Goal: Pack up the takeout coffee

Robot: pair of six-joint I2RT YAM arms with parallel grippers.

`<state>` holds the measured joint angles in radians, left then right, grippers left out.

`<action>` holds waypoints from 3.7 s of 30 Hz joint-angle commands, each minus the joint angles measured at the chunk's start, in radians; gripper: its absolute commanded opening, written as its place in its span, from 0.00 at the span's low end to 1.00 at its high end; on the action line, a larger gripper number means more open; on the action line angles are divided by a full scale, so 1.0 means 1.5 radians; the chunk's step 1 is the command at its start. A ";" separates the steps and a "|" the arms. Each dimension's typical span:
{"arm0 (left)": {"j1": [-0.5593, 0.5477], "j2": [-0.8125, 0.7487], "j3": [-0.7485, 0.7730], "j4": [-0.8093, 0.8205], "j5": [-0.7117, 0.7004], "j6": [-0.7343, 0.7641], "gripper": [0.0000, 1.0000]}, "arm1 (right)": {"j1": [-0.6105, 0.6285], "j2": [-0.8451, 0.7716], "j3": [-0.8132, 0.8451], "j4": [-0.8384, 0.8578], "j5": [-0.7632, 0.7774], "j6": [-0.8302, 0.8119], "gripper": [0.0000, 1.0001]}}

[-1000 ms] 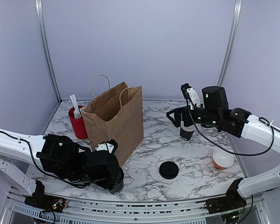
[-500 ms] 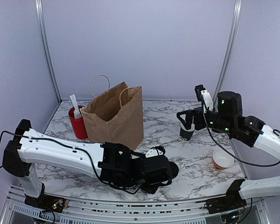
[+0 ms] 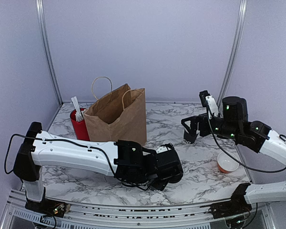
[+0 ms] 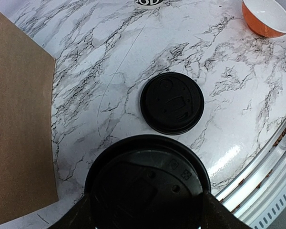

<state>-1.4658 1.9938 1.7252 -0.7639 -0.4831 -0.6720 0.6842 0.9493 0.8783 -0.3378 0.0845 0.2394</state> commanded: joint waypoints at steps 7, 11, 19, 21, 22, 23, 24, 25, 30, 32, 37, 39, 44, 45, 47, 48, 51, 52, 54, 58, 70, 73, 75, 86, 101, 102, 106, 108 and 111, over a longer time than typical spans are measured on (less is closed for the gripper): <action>0.006 0.007 0.015 0.002 0.000 0.026 0.88 | -0.007 -0.005 0.000 -0.030 -0.021 0.006 1.00; 0.007 -0.002 0.019 0.005 0.005 0.037 0.92 | -0.007 -0.001 0.003 -0.039 -0.028 0.006 1.00; 0.007 -0.071 0.046 0.007 0.014 0.087 0.95 | -0.007 0.018 0.029 -0.067 -0.049 0.007 1.00; 0.007 -0.086 0.062 0.008 0.022 0.113 0.95 | -0.007 0.022 0.035 -0.076 -0.052 0.012 1.00; 0.007 -0.094 0.072 0.007 0.024 0.126 0.95 | -0.007 0.023 0.036 -0.076 -0.055 0.015 1.00; 0.008 -0.103 0.079 0.007 0.025 0.138 0.95 | -0.007 0.024 0.037 -0.077 -0.062 0.016 1.00; 0.011 -0.115 0.087 0.007 0.028 0.146 0.95 | -0.007 0.026 0.040 -0.079 -0.070 0.018 1.00; 0.016 -0.128 0.090 0.008 0.031 0.156 0.95 | -0.007 0.029 0.045 -0.082 -0.081 0.024 1.00; 0.054 -0.194 0.105 0.013 0.045 0.203 0.95 | 0.008 0.049 0.068 -0.102 -0.103 0.051 1.00; 0.073 -0.223 0.106 0.012 0.040 0.220 0.95 | 0.033 0.066 0.085 -0.117 -0.083 0.066 1.00; 0.131 -0.300 0.083 0.014 0.030 0.239 0.95 | 0.144 0.126 0.144 -0.167 -0.017 0.104 1.00; 0.160 -0.332 0.070 0.018 0.023 0.246 0.95 | 0.178 0.145 0.164 -0.191 0.003 0.123 1.00; 0.248 -0.420 -0.001 0.060 0.030 0.245 0.96 | 0.260 0.204 0.207 -0.244 0.033 0.181 0.99; 0.268 -0.439 -0.016 0.071 0.035 0.240 0.96 | 0.274 0.221 0.218 -0.256 0.038 0.192 0.99; 0.310 -0.472 -0.041 0.091 0.046 0.229 0.96 | 0.303 0.249 0.240 -0.290 0.054 0.221 0.97; 0.339 -0.488 -0.051 0.097 0.052 0.226 0.96 | 0.317 0.262 0.251 -0.306 0.063 0.236 0.97; 0.405 -0.531 -0.087 0.120 0.071 0.215 0.97 | 0.365 0.299 0.271 -0.339 0.086 0.282 0.96; 0.430 -0.545 -0.098 0.130 0.085 0.211 0.97 | 0.381 0.314 0.278 -0.349 0.094 0.299 0.96; 0.475 -0.565 -0.122 0.145 0.116 0.206 0.98 | 0.408 0.341 0.294 -0.383 0.123 0.329 0.95; 0.519 -0.584 -0.146 0.149 0.152 0.199 0.98 | 0.440 0.377 0.320 -0.450 0.147 0.372 0.93; 0.583 -0.610 -0.206 0.188 0.179 0.183 0.99 | 0.447 0.402 0.315 -0.431 0.140 0.360 0.90; 0.584 -0.606 -0.204 0.189 0.179 0.184 0.98 | 0.445 0.418 0.321 -0.424 0.132 0.344 0.90; 0.585 -0.605 -0.204 0.189 0.176 0.184 0.99 | 0.437 0.420 0.318 -0.420 0.126 0.340 0.90; 0.594 -0.588 -0.193 0.193 0.164 0.182 0.98 | 0.378 0.391 0.268 -0.348 0.052 0.298 0.85; 0.602 -0.561 -0.179 0.192 0.182 0.181 0.99 | 0.383 0.414 0.265 -0.373 0.035 0.296 0.79; 0.603 -0.560 -0.177 0.192 0.183 0.182 0.99 | 0.384 0.418 0.268 -0.375 0.036 0.296 0.79; 0.608 -0.558 -0.178 0.192 0.188 0.183 0.99 | 0.388 0.443 0.288 -0.401 0.048 0.290 0.78; 0.610 -0.558 -0.180 0.192 0.191 0.182 0.99 | 0.397 0.460 0.308 -0.428 0.067 0.290 0.77; 0.612 -0.557 -0.184 0.196 0.194 0.181 0.98 | 0.406 0.481 0.330 -0.453 0.084 0.290 0.77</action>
<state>-0.5568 1.1515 1.4288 -0.4980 -0.2096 -0.4007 1.2686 1.6222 1.3197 -0.9436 0.1722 0.6804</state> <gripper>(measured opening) 0.986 0.774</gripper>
